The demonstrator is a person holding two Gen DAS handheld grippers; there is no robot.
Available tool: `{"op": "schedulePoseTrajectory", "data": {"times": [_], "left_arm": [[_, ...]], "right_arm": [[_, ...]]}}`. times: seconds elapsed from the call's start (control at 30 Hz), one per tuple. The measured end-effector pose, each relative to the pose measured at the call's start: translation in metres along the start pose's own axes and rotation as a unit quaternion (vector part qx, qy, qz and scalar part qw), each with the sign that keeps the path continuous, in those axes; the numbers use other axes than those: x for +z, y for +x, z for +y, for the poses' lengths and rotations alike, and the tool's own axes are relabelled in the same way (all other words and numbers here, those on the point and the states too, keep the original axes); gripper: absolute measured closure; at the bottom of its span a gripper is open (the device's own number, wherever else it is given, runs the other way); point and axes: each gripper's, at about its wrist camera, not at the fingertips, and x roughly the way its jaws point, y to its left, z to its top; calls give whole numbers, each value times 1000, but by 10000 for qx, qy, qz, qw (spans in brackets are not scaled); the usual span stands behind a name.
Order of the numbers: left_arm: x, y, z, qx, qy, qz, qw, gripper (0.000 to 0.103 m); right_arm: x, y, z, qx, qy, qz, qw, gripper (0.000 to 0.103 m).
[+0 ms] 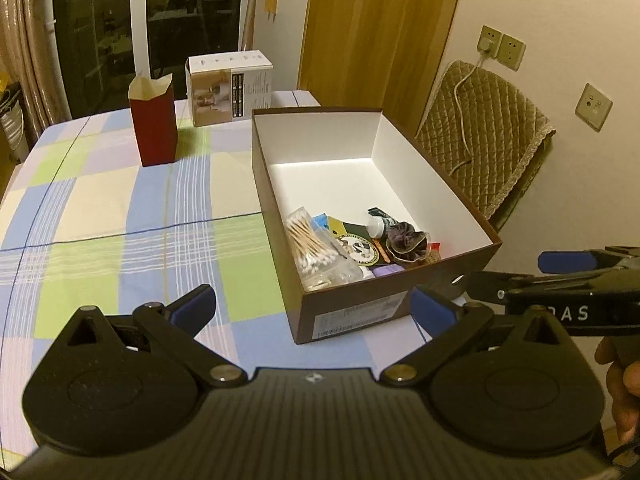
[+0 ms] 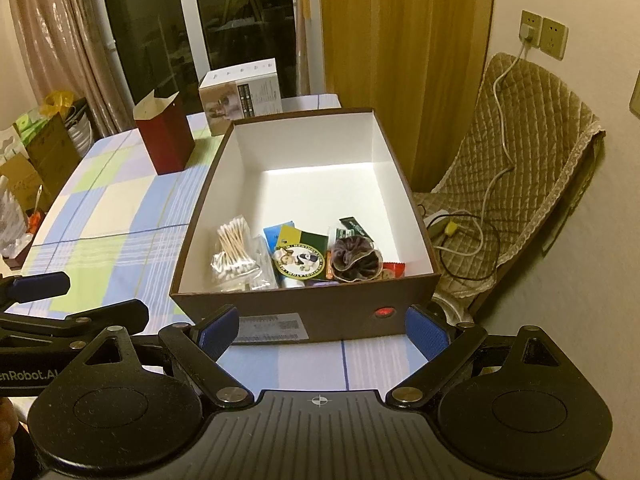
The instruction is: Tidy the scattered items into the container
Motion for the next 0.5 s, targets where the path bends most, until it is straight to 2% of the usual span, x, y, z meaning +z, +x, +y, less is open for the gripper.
{"op": "schedulePoseTrajectory", "data": {"times": [0.5], "left_arm": [[-4, -7, -3, 73, 17, -42, 10000, 1]], "right_arm": [[-5, -16, 5, -96, -20, -45, 9999, 8]]}}
